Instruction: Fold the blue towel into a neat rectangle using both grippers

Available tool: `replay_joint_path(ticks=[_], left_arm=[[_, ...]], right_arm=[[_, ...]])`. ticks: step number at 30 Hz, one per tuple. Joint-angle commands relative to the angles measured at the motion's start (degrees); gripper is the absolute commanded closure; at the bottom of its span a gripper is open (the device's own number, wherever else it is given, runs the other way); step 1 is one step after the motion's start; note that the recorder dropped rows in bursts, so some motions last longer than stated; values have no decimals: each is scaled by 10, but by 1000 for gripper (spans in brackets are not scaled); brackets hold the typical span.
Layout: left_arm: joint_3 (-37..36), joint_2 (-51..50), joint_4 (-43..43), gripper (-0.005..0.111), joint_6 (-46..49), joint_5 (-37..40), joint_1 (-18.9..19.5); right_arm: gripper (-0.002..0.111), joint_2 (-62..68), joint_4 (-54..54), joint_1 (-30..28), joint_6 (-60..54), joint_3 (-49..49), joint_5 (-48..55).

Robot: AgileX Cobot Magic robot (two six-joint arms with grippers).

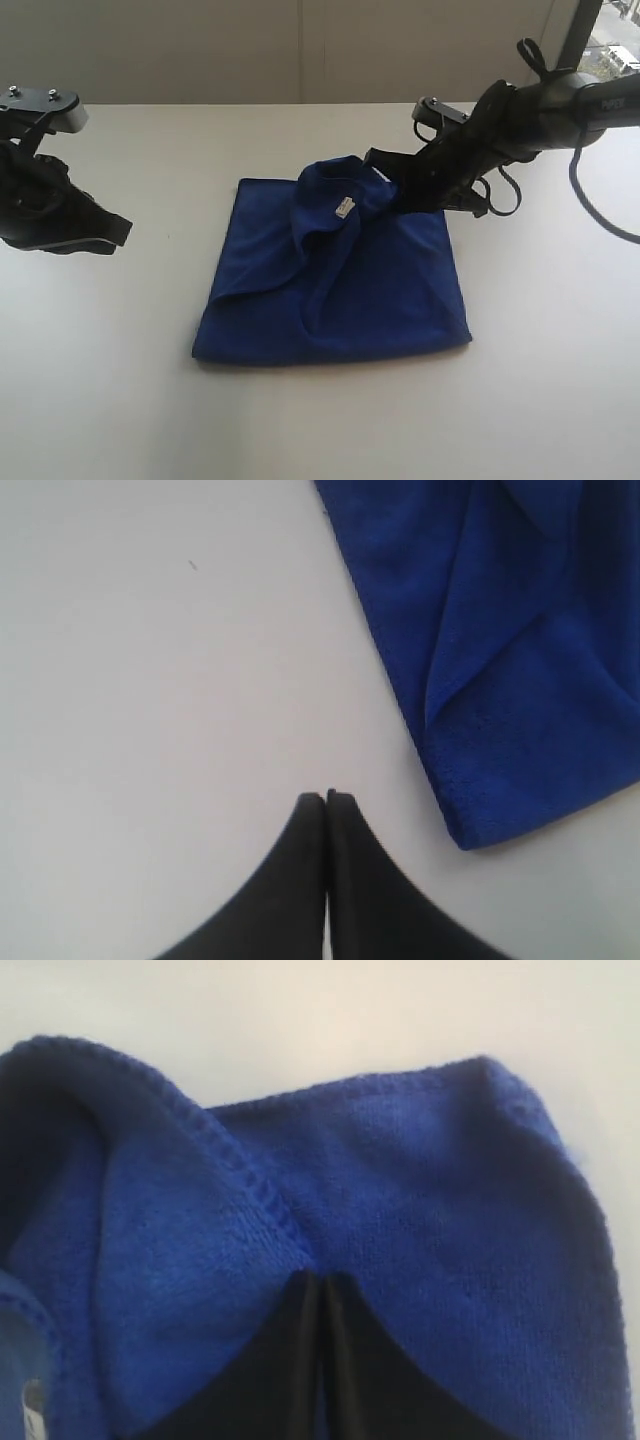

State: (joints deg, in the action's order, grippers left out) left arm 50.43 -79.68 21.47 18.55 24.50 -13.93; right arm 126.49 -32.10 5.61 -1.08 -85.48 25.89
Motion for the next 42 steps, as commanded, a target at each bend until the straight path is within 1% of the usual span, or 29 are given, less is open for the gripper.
replay_joint_path(ticks=[1, 6, 9, 11, 14, 16, 20, 23, 24, 26, 29, 32, 35, 38, 42], left_arm=[[2, 2, 4, 107, -3, 2, -2], [2, 2, 4, 107, -3, -3, -2], [2, 2, 4, 107, 21, 5, -2], [2, 2, 4, 107, 32, 6, -12], [2, 2, 5, 107, 48, -10, -41], [2, 2, 5, 107, 51, -41, -71], [2, -1, 5, 107, 51, -138, -122], [6, -20, 10, 107, 38, -210, -146], [11, -32, 10, 107, 33, -219, -152], [32, -60, 10, 107, 21, -214, -162], [66, -93, 14, 107, 3, -218, -187], [101, -128, 14, 107, 3, -252, -213], [134, -172, 20, 107, -7, -279, -221], [162, -214, 25, 107, -29, -295, -221], [197, -256, 24, 107, -36, -300, -229]], right_arm=[[108, -11, -1, -4, -33, -4, -10], [108, -57, 20, -4, -60, -4, -8], [108, -95, 38, -4, -112, -4, -8], [108, -119, 38, -4, -157, -4, -6], [108, -144, 38, -4, -200, -4, 12], [108, -158, 38, -4, -208, -4, 32], [108, -172, 38, -4, -227, -4, 65], [108, -172, 38, -4, -249, -4, 87], [108, -172, 38, -4, -257, -4, 95], [108, -171, 38, -4, -262, -4, 102], [108, -171, 38, -4, -262, -4, 102], [108, -171, 38, -4, -261, -4, 103], [108, -171, 38, -4, -261, -4, 112], [108, -169, 38, -4, -261, -4, 116], [108, -168, 38, -4, -261, -4, 116]])
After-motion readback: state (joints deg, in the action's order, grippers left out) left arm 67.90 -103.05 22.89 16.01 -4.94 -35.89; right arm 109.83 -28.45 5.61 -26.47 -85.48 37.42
